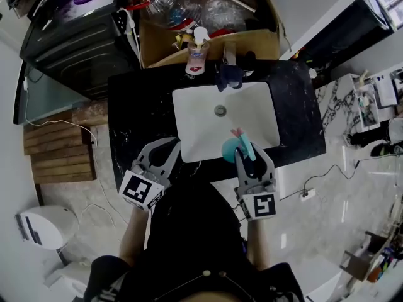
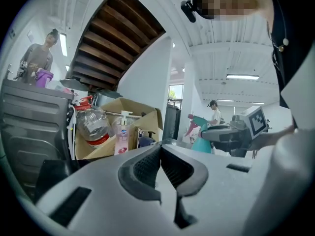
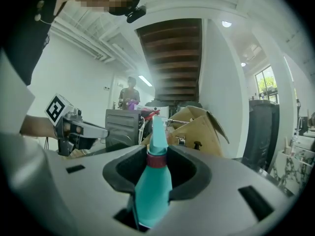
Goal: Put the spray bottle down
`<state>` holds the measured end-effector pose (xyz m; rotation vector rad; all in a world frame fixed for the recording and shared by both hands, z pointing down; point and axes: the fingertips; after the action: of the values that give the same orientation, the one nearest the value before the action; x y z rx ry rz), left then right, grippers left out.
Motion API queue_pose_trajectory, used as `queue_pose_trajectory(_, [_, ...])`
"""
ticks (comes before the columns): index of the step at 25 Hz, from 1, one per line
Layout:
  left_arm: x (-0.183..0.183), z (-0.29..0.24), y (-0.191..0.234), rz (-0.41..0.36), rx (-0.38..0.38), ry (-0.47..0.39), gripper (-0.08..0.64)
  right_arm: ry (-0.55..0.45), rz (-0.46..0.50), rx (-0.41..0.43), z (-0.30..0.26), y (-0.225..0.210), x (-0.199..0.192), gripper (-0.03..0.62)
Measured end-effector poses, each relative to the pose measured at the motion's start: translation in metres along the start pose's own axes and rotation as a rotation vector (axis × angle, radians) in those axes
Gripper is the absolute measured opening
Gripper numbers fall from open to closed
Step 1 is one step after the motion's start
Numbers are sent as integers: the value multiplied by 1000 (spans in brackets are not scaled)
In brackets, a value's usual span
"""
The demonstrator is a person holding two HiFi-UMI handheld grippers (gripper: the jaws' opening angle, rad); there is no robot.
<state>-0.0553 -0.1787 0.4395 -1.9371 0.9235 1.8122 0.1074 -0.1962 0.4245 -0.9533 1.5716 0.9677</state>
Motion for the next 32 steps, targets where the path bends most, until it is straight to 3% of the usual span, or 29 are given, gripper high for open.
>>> queue_pose_trajectory(4, [-4, 4, 6, 34, 57, 1, 6, -3, 14, 42, -24, -15, 0, 134])
queue_pose_trajectory(9, [-10, -10, 3, 45, 70, 20, 6, -75, 18, 92, -56, -46, 7, 135])
queue_pose_trajectory(14, [-6, -17, 9, 45, 99, 16, 6, -81, 11, 104, -76, -63, 10, 135])
queue_pose_trajectory(27, [-12, -2, 31, 78, 218, 23, 6, -139, -6, 346, -151, 17, 23, 135])
queue_pose_trajectory(32, [-17, 13, 40, 99, 276, 30, 6, -160, -71, 397, -186, 38, 31, 135])
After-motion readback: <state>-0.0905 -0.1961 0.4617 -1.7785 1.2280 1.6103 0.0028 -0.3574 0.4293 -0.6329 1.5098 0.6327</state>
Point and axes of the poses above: the fingertips, and each gripper's own axes: z backward along the fingers, y to its left, x out of its top, and after that the axes turned 15 degrees about -x, right-handed
